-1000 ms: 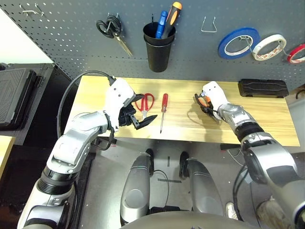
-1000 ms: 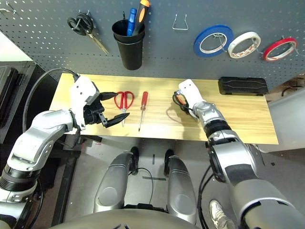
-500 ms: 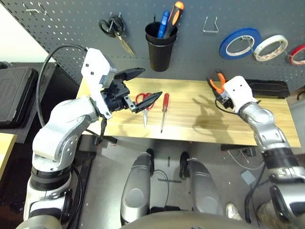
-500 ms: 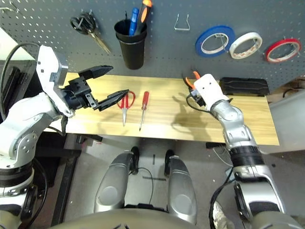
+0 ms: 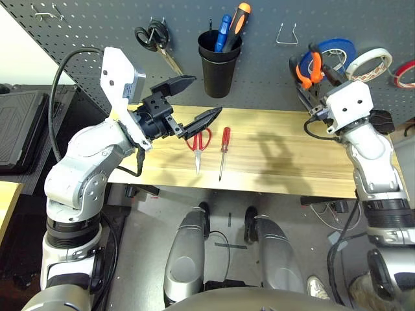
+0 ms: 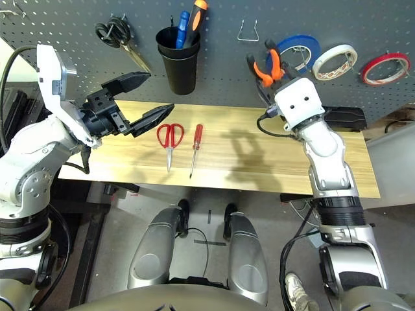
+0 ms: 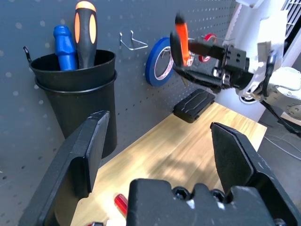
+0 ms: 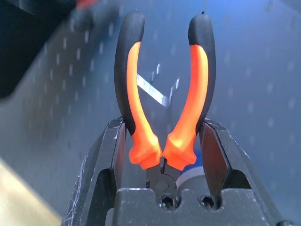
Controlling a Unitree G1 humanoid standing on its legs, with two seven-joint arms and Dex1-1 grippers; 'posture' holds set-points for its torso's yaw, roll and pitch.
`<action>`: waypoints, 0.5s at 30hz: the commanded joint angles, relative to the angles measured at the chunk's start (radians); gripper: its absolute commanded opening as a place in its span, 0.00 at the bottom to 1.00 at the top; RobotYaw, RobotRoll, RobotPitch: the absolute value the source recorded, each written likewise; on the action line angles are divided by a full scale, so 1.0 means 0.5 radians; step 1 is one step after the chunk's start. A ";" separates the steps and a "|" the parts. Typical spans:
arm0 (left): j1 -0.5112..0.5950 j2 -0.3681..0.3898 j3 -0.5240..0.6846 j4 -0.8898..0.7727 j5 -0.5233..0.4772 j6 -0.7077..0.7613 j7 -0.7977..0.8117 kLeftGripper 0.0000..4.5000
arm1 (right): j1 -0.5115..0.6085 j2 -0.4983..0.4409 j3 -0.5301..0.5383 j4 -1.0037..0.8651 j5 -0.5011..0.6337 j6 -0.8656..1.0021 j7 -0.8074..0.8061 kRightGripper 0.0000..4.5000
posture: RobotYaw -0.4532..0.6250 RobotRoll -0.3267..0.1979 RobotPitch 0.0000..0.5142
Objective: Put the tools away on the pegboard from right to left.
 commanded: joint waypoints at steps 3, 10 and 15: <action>0.026 -0.002 -0.022 0.030 -0.007 -0.046 -0.003 1.00 | -0.162 0.119 0.040 -0.063 0.034 0.006 -0.043 0.56 | 0.62 0.62 0.51; 0.038 0.004 -0.023 0.048 -0.002 -0.065 -0.001 1.00 | -0.504 0.235 0.051 -0.009 0.039 0.062 -0.102 0.56 | 0.62 0.62 0.51; 0.047 0.006 -0.024 0.058 0.002 -0.077 -0.004 1.00 | -0.675 0.285 0.035 0.121 0.045 0.031 -0.143 0.56 | 0.62 0.62 0.51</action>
